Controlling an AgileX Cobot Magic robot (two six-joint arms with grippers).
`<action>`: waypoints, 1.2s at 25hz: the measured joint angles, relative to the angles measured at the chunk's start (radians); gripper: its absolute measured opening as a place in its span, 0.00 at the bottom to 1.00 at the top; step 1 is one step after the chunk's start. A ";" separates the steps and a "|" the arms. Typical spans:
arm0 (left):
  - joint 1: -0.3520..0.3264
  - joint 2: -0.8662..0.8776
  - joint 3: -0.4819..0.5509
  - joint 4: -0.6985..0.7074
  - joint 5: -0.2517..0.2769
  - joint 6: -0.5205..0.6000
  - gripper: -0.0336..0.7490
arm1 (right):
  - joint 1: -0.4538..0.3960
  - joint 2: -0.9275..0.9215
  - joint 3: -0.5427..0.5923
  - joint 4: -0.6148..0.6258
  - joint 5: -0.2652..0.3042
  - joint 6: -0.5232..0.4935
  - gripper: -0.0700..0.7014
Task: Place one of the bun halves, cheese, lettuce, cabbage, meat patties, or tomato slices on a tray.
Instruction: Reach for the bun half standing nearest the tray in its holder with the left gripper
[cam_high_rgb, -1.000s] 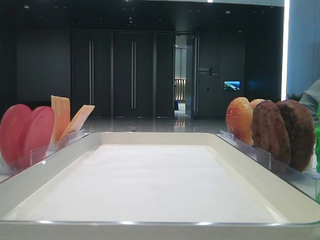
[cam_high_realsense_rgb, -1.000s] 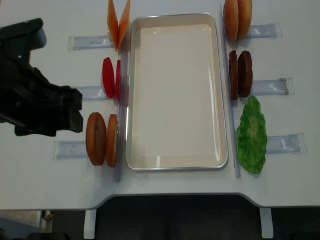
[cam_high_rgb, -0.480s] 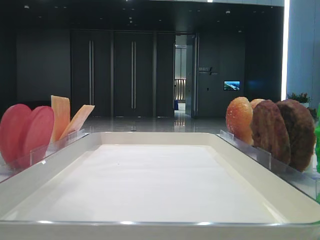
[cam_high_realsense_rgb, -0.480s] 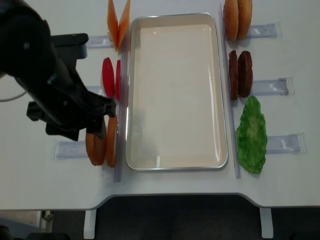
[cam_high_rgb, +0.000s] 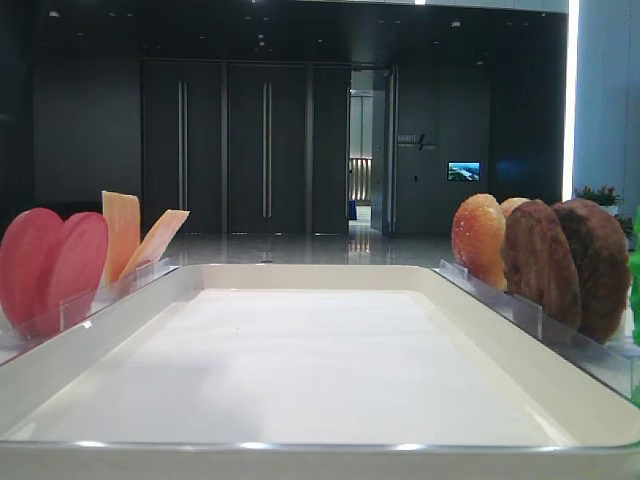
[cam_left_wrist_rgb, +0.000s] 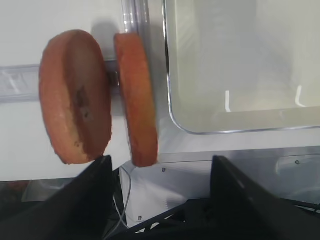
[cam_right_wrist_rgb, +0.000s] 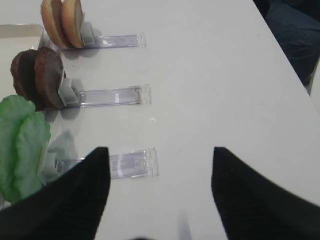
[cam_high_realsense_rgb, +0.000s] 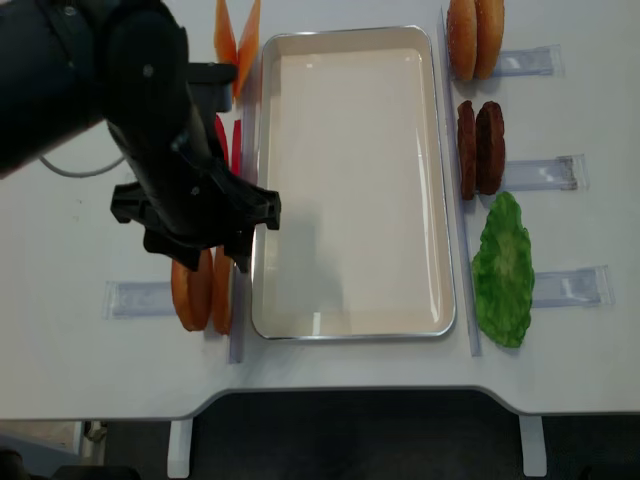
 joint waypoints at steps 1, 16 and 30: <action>-0.001 0.007 0.000 0.000 0.000 -0.002 0.64 | 0.000 0.000 0.000 0.000 0.000 0.000 0.65; -0.001 0.010 0.000 0.002 -0.003 -0.012 0.64 | 0.000 0.000 0.000 0.000 0.000 0.000 0.65; -0.001 0.010 0.082 0.037 -0.006 -0.043 0.64 | 0.000 0.000 0.000 0.000 0.000 0.000 0.65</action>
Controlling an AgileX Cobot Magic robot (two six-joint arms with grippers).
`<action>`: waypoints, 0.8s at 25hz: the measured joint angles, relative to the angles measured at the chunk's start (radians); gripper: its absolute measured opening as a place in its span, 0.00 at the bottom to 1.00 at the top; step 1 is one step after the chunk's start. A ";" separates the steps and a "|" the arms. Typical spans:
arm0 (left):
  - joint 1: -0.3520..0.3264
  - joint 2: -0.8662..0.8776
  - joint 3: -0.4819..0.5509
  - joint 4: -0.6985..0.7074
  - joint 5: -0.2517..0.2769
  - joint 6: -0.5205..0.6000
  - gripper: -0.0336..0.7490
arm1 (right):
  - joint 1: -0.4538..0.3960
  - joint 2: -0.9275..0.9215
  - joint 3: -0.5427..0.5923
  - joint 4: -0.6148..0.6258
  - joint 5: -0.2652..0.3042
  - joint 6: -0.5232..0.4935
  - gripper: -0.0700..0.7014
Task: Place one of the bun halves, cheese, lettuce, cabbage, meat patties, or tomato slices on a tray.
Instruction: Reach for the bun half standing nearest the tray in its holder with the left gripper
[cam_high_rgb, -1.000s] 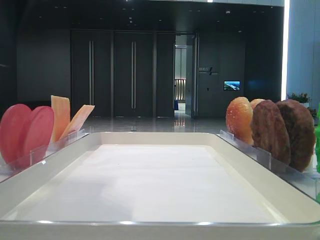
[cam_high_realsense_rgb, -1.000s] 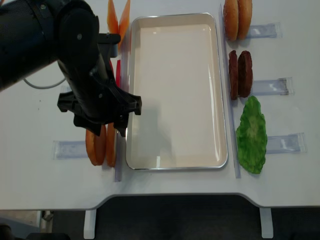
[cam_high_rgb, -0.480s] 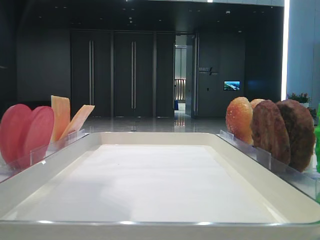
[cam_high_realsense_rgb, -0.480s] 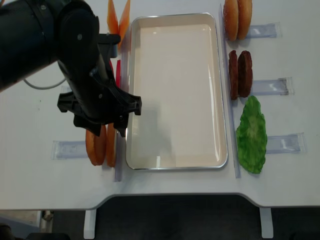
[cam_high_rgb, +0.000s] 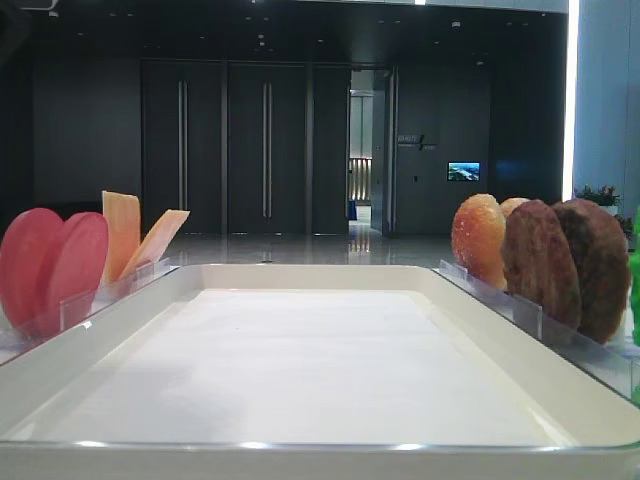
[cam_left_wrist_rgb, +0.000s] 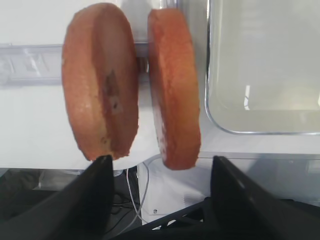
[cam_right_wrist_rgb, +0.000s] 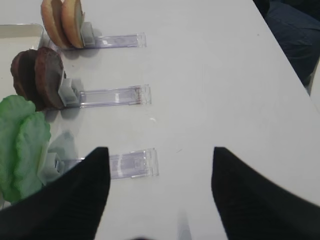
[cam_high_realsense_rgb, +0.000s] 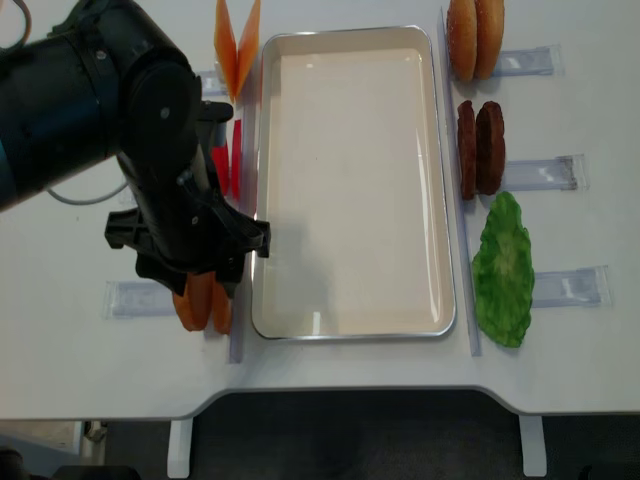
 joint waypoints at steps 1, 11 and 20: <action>0.000 0.000 0.000 0.004 -0.004 -0.005 0.64 | 0.000 0.000 0.000 0.000 0.000 0.000 0.65; 0.000 0.053 0.000 0.032 -0.064 -0.014 0.64 | 0.000 0.000 0.000 0.000 0.000 0.000 0.65; 0.000 0.146 0.000 0.018 -0.129 0.000 0.64 | 0.000 0.000 0.000 0.000 0.000 0.000 0.65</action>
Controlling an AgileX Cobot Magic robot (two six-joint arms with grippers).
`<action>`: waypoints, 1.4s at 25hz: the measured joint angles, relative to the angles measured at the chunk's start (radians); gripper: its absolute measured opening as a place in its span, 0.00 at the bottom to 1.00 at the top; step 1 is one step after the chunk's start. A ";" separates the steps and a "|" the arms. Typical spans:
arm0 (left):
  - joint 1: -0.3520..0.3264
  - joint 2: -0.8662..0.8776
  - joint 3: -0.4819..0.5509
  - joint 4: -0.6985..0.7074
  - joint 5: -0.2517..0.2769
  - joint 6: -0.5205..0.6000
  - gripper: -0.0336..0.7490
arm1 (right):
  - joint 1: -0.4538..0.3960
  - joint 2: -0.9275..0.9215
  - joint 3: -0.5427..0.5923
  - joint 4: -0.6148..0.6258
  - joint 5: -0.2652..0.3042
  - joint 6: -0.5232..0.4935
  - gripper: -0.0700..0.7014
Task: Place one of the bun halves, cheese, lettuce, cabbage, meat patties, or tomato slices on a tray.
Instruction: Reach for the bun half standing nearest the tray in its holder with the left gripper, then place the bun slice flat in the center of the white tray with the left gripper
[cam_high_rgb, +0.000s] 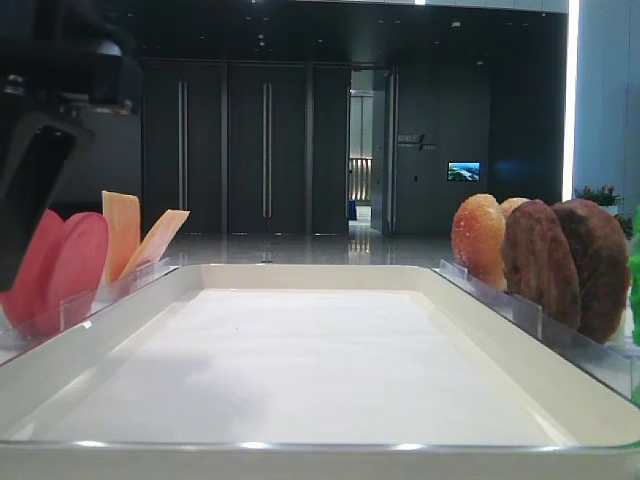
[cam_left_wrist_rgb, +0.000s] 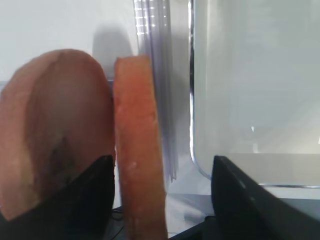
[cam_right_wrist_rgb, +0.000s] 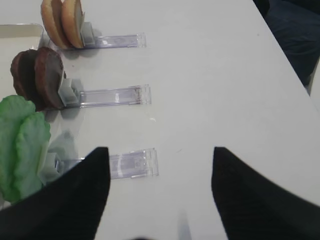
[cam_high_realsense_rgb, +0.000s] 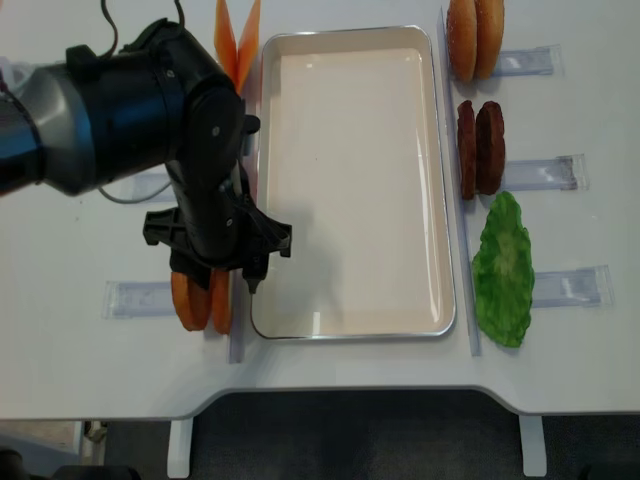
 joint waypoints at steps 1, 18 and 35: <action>0.000 0.002 0.000 0.000 -0.001 0.001 0.63 | 0.000 0.000 0.000 0.000 0.000 0.000 0.65; 0.000 0.003 -0.010 0.018 0.106 0.019 0.20 | 0.000 0.000 0.000 0.000 0.000 0.000 0.65; 0.000 -0.055 -0.116 -0.105 0.127 0.076 0.20 | 0.000 0.000 0.000 0.000 0.000 0.000 0.65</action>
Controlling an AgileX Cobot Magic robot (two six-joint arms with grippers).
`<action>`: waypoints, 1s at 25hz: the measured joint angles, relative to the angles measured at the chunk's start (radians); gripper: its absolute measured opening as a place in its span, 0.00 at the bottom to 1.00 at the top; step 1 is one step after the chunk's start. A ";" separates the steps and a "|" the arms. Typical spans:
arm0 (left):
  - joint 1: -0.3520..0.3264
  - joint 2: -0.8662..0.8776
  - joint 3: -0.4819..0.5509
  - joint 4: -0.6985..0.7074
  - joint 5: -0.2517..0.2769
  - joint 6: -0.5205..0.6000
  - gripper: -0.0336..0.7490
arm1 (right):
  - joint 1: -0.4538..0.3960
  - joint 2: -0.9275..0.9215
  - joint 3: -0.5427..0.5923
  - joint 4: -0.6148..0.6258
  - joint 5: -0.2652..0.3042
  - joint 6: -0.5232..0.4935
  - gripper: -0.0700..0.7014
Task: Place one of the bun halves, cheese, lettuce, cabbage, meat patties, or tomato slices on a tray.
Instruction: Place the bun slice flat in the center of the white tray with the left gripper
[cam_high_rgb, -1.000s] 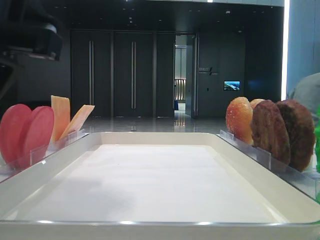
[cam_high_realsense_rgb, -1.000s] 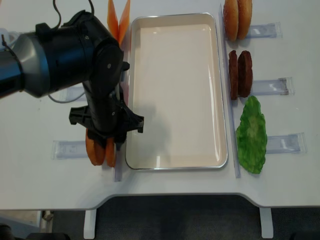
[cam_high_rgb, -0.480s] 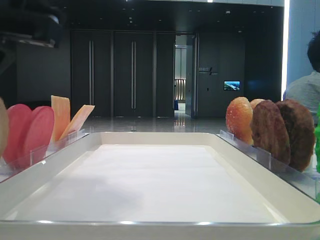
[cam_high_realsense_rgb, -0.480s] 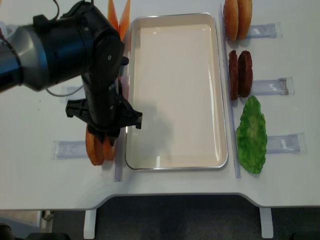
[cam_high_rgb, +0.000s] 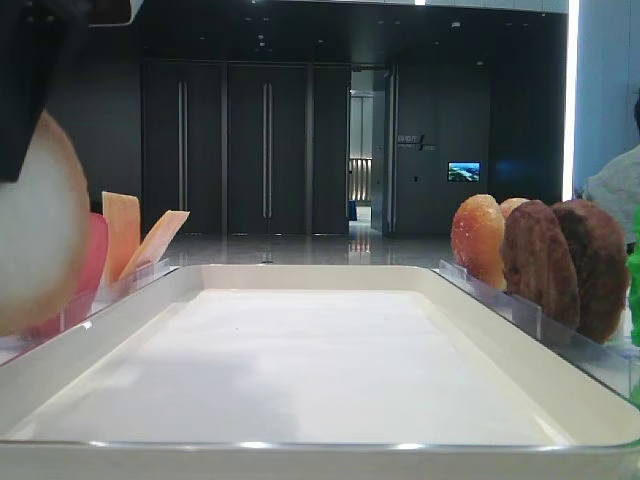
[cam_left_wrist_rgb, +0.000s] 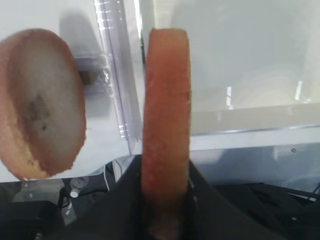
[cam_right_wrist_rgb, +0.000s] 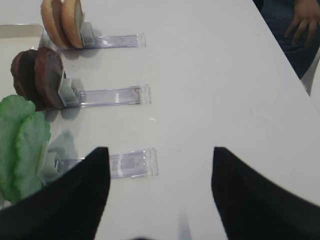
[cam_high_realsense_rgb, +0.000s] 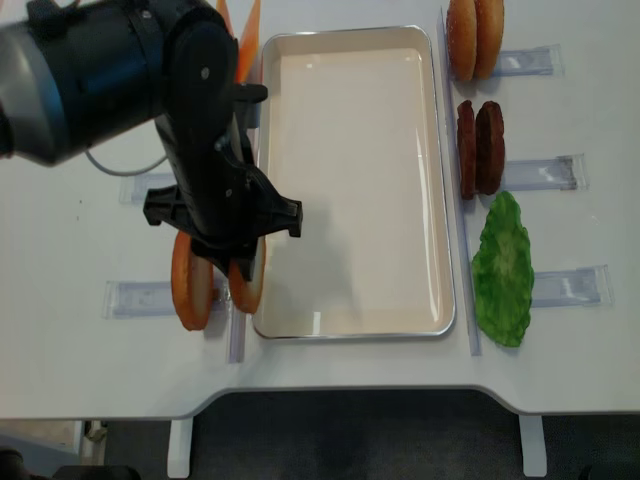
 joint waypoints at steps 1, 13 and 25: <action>0.000 -0.014 0.000 -0.021 0.001 0.004 0.20 | 0.000 0.000 0.000 0.000 0.000 0.000 0.65; 0.000 -0.112 0.012 -0.095 -0.073 0.108 0.20 | 0.000 0.000 0.000 0.000 0.000 0.000 0.65; 0.112 -0.131 0.282 -0.485 -0.406 0.468 0.20 | 0.000 0.000 0.000 0.000 -0.001 0.000 0.65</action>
